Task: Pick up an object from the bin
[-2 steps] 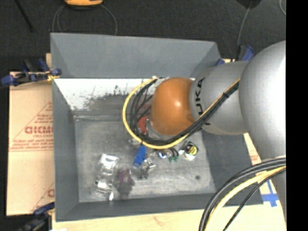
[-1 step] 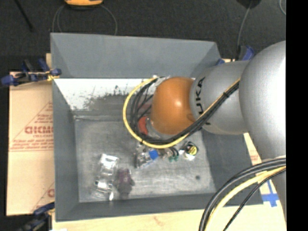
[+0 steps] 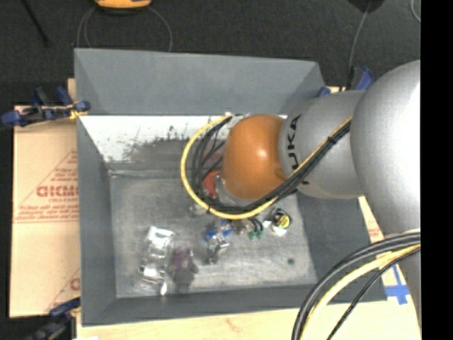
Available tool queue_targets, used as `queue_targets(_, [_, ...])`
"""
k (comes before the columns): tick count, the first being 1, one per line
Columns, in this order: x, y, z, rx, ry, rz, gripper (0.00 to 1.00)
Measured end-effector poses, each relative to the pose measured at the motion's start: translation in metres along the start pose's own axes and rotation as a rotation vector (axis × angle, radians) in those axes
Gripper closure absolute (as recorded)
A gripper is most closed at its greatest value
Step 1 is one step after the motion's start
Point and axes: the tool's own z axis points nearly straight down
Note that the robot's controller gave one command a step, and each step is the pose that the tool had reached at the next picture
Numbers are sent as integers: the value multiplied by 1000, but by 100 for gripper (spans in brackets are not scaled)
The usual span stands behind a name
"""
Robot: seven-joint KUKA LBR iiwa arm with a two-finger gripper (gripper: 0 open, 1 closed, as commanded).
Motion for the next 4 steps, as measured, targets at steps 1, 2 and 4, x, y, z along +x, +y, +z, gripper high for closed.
queue_targets(1, [-25,-83,-3,7,-2,-87,0])
queue_targets(2, [-9,-41,0,6,-7,-270,0])
queue_targets(4, [2,-39,-148,6,-6,-267,100])
